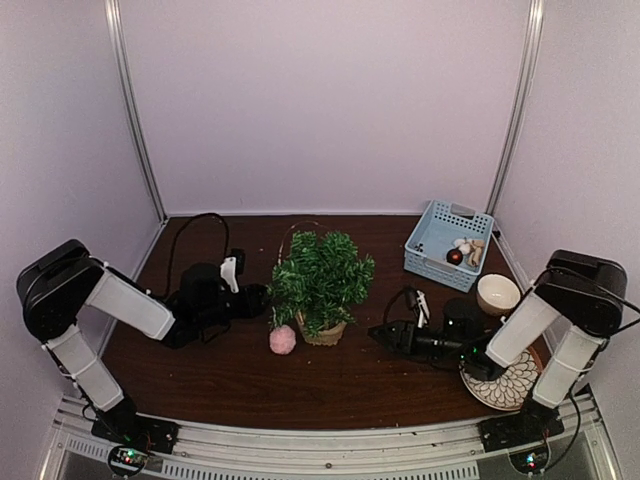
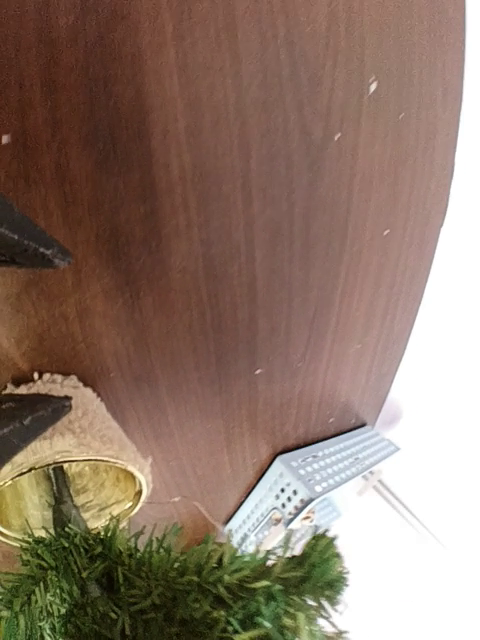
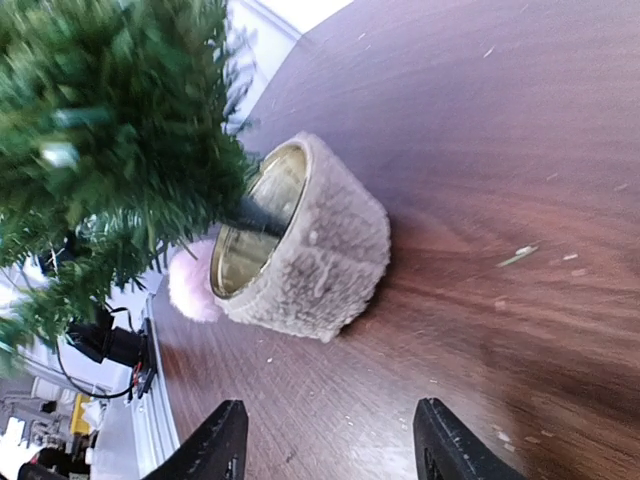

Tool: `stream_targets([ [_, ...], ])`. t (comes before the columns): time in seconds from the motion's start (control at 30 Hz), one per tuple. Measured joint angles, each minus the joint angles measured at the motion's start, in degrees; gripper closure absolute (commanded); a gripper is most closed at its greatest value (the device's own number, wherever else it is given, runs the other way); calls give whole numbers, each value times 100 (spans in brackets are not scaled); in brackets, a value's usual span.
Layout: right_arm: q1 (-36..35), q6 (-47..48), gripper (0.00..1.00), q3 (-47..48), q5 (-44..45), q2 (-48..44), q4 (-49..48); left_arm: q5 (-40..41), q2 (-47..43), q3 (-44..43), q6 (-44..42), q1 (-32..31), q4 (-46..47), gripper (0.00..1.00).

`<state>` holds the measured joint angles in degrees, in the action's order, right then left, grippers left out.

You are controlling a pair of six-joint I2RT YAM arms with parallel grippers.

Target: Decorate the small christmas tree

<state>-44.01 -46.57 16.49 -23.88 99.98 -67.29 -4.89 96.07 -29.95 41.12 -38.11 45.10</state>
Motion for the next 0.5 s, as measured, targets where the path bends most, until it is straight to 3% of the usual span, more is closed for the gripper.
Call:
stream_targets([
  [0.13,201,350,38,-11,133,-1266,1257,236,-511,74,-118,229,-424,43],
  [0.33,688,1517,35,933,584,-3552,4179,728,-1464,66,-481,374,-1268,30],
  [0.5,1871,2396,35,2006,623,-3934,5884,944,-1884,-111,-778,490,-2065,28],
])
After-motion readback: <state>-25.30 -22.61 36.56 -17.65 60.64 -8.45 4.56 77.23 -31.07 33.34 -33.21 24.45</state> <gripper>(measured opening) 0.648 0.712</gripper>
